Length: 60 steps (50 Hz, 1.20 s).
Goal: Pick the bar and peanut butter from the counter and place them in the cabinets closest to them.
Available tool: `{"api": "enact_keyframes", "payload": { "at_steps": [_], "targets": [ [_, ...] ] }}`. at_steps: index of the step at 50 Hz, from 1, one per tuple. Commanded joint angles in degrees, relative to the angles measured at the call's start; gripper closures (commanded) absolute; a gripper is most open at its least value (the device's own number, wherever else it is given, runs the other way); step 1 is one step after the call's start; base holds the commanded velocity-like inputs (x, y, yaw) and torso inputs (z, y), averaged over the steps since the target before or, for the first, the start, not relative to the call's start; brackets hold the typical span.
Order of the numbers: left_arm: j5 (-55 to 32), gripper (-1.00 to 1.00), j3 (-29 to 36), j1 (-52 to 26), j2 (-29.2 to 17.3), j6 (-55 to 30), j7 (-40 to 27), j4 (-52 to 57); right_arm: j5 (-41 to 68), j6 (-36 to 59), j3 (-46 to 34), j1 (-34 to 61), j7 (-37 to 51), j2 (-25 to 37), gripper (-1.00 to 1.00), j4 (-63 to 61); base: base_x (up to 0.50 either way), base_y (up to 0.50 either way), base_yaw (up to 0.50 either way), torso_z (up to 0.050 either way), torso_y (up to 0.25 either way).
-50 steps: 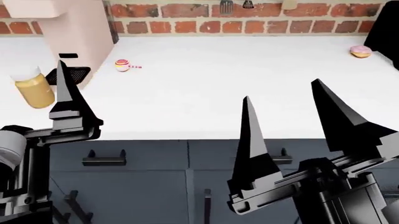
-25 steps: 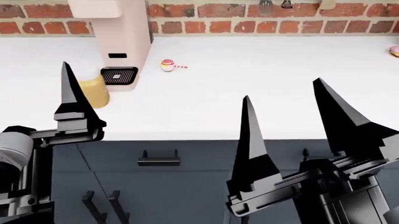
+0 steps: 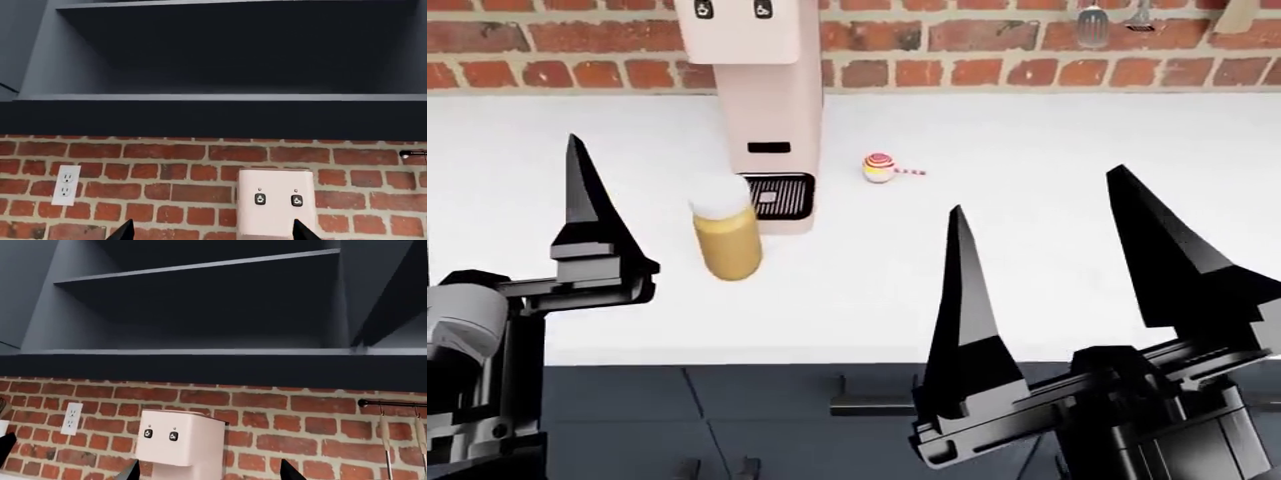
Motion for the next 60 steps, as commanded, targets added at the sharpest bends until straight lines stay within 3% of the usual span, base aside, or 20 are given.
{"api": "enact_keyframes", "payload": {
  "at_steps": [1,19,26,35,60],
  "targets": [
    [-0.01,-1.00,-0.17,0.08,-0.12,-0.13,-0.02,0.27,-0.08,-1.15,-5.52,4.81,3.02,0.27,-1.00,0.04,0.26,0.50,0.00,0.000,0.000],
    [0.22,-1.00,-0.18,0.18,0.03,-0.36,0.13,0.35,0.26,-4.61,-8.04,6.16,2.70,0.65,-1.00,1.15,0.23,0.50,0.00,0.000,0.001],
    [0.35,-1.00,-0.04,0.14,0.17,-0.55,0.37,0.28,6.65,-7.24,-8.46,6.60,-0.79,-0.33,-1.00,4.20,0.01,0.00,0.00,0.000,0.000],
    [0.43,-1.00,0.02,0.10,0.25,-0.75,0.55,0.37,20.67,-4.86,-10.44,7.99,-6.96,-8.57,-1.00,14.20,0.00,0.00,0.00,0.000,0.000],
    [0.55,-1.00,0.16,0.01,0.58,-1.22,1.05,0.30,27.66,-5.85,-11.86,5.36,-15.55,-15.02,-1.00,26.34,0.00,0.00,0.00,0.000,0.000]
  ]
}}
